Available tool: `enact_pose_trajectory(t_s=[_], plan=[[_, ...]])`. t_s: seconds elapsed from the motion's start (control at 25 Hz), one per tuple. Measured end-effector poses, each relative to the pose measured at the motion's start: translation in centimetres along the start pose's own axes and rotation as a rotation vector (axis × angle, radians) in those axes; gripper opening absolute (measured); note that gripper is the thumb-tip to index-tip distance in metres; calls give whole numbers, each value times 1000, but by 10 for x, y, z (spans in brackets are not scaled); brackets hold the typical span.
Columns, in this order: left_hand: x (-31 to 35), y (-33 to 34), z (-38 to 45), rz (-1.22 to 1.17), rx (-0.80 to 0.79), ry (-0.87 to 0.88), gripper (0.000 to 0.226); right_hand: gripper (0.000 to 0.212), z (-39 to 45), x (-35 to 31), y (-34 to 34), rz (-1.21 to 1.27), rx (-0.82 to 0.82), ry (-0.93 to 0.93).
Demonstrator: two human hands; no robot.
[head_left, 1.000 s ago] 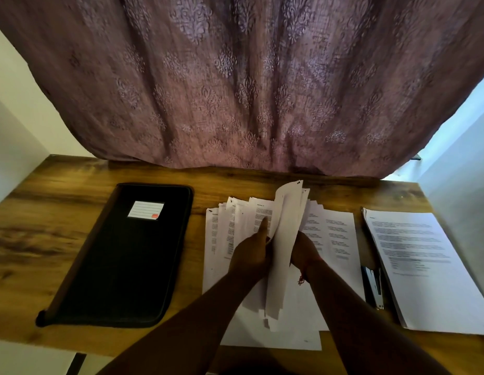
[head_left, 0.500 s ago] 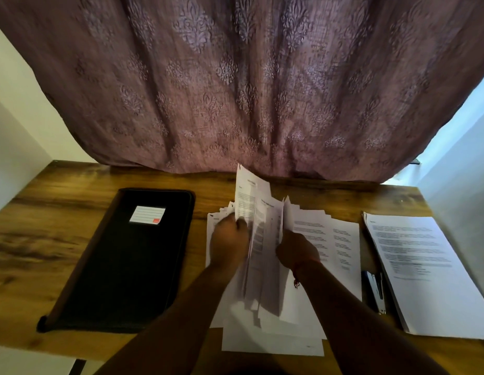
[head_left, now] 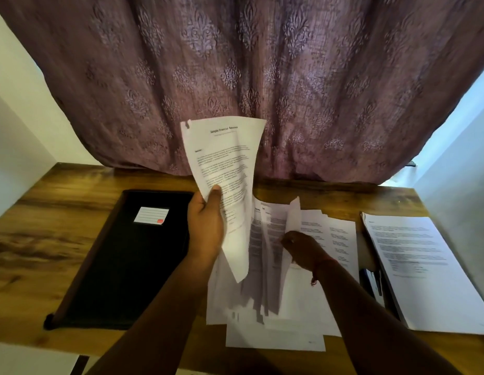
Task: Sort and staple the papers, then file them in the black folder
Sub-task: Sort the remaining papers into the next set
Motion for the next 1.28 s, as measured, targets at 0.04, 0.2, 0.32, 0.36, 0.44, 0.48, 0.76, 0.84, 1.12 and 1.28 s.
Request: enact_pose_trajectory(t_s=[0.04, 0.2, 0.32, 0.36, 0.44, 0.48, 0.76, 0.84, 1.12, 1.28], plan=[[-6, -1, 2, -120, -1, -79, 21, 24, -3, 4, -5, -18, 41, -7], [-31, -9, -4, -292, -29, -221, 24, 28, -16, 14, -31, 90, 151, -16], [-43, -13, -3, -291, -54, -235, 24, 32, -26, 16, -66, 119, 228, 22], [-43, -12, -2, -217, -64, -213, 23, 36, -29, 16, -78, 125, 256, 39], [-45, -8, 0, 105, -104, -151, 17, 47, -36, 10, -100, 76, 296, 30], [-50, -5, -1, 276, -129, -130, 14, 54, -39, 4, -107, 36, 301, 11], [-112, -3, -17, 734, -271, -213, 26, 91, -37, -60, -56, -470, 92, -138], [-129, -13, -19, 615, -304, -303, 25, 94, -29, -67, -17, -522, 9, -157], [-136, -13, -40, 292, -217, -583, 34, 89, -14, -66, 60, -328, -132, -264], [-146, -21, -32, 562, -300, -441, 23, 95, -15, -48, 55, -238, -220, -344]])
Point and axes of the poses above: each hand's wrist, its own z-axis towards the middle knuckle, its own y-axis out of the palm, x = y × z, the point moved 4 cm from there along z, towards the middle knuckle, and after that the axes turned 4 degrees about -y, right-handed, at the moved point
